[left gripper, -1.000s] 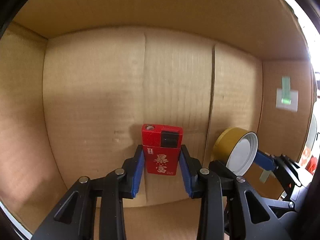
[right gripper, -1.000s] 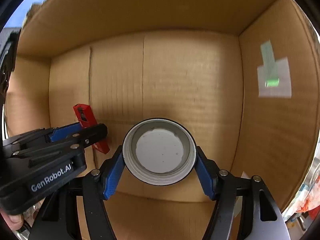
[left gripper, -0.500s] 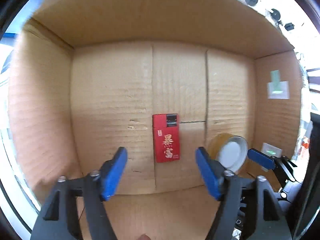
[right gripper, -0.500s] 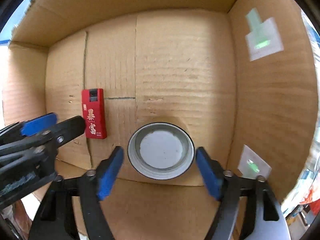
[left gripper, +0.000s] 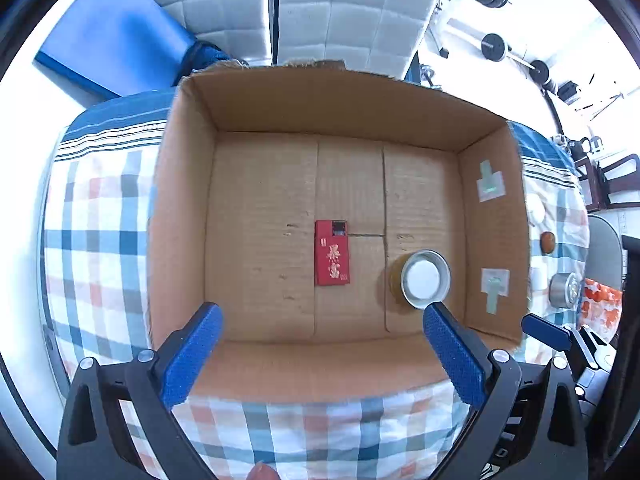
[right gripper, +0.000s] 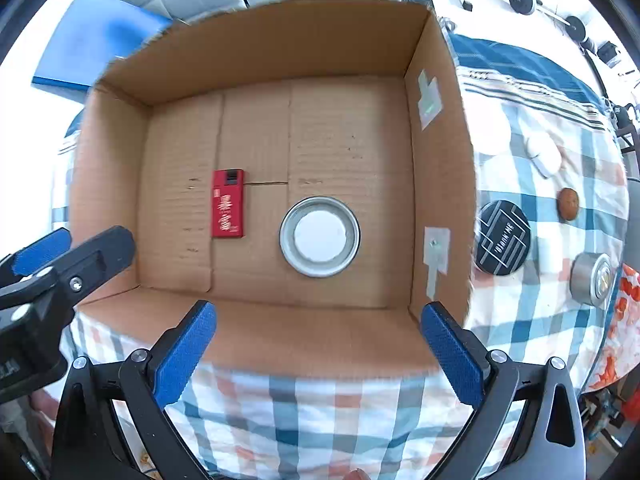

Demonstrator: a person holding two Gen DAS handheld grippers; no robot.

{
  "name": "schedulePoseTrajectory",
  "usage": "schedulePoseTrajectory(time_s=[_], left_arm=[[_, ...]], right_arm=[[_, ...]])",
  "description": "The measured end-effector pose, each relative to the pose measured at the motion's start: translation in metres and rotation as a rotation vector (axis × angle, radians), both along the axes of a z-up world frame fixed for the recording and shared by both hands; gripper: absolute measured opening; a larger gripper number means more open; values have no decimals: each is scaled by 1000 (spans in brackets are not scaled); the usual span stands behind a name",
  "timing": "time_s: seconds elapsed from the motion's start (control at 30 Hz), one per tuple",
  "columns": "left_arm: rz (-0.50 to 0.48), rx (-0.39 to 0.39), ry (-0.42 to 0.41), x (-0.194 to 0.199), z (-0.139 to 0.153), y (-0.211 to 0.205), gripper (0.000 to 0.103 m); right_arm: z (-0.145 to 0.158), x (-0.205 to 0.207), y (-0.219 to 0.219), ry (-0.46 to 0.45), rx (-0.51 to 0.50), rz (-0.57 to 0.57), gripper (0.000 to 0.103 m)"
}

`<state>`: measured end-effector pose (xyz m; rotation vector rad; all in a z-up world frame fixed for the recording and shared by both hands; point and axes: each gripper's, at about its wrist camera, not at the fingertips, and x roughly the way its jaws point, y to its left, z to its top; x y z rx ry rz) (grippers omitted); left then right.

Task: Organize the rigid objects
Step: 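Release the red packet and tin lid inside the box, withdraw both tools, then grasp the black round tin with the left tool while the right tool grasps the silver tin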

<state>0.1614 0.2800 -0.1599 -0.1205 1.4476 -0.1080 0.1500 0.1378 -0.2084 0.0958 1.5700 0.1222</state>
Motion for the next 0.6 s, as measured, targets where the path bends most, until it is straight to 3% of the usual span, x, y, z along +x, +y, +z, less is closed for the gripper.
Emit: schedulePoseTrajectory(time_s=[0.23, 0.6], left_arm=[[-9, 17, -86, -32, 32, -5, 103], [1, 46, -182, -65, 85, -29, 103]], right_arm=[[50, -36, -13, -91, 17, -14, 103], [87, -62, -41, -152, 78, -11, 103]])
